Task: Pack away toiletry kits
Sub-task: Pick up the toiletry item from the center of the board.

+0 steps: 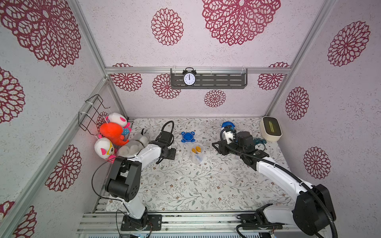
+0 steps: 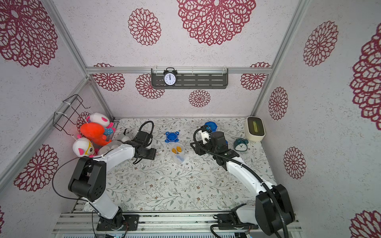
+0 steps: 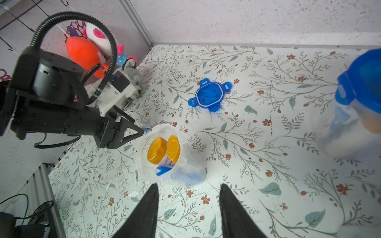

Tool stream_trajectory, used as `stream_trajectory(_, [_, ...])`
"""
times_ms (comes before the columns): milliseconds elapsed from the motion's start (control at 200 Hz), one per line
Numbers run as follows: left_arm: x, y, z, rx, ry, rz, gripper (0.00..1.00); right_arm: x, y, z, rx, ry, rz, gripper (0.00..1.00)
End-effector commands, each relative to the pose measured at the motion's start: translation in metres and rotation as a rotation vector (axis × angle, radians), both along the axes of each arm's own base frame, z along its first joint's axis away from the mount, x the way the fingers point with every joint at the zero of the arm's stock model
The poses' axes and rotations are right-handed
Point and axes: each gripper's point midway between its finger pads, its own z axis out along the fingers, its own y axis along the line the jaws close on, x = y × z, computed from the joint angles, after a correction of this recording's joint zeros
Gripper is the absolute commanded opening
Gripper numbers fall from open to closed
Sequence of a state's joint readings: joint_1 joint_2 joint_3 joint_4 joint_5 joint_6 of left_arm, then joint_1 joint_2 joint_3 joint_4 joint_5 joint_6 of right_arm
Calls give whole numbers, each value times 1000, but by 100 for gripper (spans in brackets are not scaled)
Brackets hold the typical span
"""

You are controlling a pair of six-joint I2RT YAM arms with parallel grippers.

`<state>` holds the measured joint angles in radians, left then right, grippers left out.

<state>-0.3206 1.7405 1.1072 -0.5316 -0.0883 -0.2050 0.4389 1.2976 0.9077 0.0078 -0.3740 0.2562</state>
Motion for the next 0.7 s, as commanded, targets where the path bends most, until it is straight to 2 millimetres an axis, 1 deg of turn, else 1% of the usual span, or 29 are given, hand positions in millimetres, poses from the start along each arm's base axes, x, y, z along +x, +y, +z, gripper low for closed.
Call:
stream_trajectory(0, [4, 4, -10, 42, 34, -36, 59, 0, 1, 25, 47, -32, 15, 49])
stream_trajectory(120, [10, 2, -15, 54, 51, -45, 54, 1, -1, 27, 50, -36, 7, 48])
stream_trajectory(205, [10, 3, -19, 68, 71, -52, 51, 2, -3, 30, 55, -40, 0, 48])
stream_trajectory(390, [1, 4, -38, 89, 151, -71, 45, 7, -10, 33, 60, -51, -35, 48])
stream_trajectory(570, [-2, 4, -46, 92, 182, -68, 30, 9, -10, 33, 67, -41, -43, 46])
stream_trajectory(645, [-2, 3, -47, 89, 186, -71, 22, 9, -11, 33, 70, -38, -52, 45])
stream_trajectory(696, [-2, 4, -47, 88, 186, -68, 13, 8, -11, 35, 73, -37, -58, 44])
